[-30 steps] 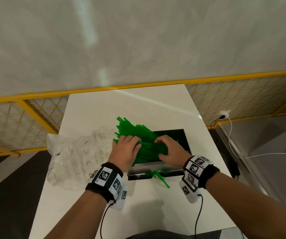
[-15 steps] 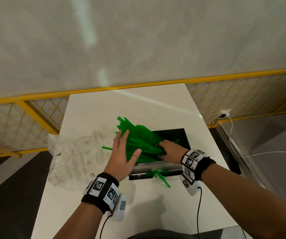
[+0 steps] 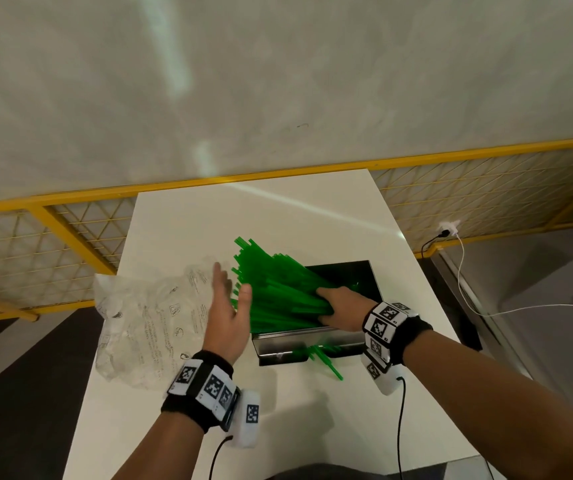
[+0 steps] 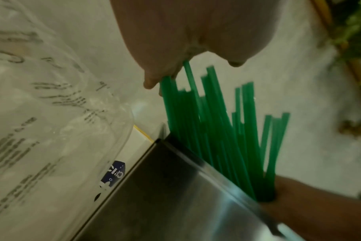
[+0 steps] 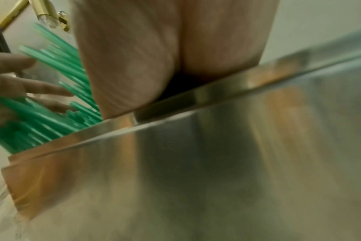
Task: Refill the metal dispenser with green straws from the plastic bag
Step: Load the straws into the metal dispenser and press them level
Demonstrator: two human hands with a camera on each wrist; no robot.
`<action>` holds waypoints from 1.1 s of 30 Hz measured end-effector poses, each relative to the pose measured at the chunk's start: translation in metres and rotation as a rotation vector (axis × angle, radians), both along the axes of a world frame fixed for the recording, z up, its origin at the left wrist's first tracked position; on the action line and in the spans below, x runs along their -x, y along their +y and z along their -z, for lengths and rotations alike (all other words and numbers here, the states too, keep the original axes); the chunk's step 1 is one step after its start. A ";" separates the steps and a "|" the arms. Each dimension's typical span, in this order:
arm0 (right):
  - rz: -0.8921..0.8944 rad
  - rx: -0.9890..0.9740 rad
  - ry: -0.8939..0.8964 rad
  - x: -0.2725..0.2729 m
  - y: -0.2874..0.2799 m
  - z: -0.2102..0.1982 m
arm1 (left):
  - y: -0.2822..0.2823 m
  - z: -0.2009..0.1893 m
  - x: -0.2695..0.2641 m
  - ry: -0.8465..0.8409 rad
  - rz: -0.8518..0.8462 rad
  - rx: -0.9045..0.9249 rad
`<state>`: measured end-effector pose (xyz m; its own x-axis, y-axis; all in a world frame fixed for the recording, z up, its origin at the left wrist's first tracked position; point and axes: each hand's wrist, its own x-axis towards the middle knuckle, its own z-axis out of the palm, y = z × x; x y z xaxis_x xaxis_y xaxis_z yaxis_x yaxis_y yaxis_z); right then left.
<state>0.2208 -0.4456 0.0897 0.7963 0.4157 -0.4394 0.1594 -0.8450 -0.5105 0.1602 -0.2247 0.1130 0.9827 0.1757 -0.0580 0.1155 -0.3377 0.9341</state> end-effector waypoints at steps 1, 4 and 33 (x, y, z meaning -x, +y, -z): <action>0.005 -0.008 0.018 -0.001 0.000 -0.001 | -0.003 0.004 0.002 0.032 0.094 -0.081; 0.013 -0.013 0.043 -0.002 0.000 -0.001 | 0.000 0.015 0.000 0.052 0.266 -0.306; 0.009 -0.030 -0.176 0.011 0.003 -0.006 | -0.037 -0.020 -0.033 0.062 0.627 -1.468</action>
<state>0.2101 -0.4422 0.0957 0.8639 0.4186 -0.2801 0.2409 -0.8317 -0.5002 0.1927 -0.2621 0.1335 0.9204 -0.2999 -0.2510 -0.3575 -0.9054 -0.2290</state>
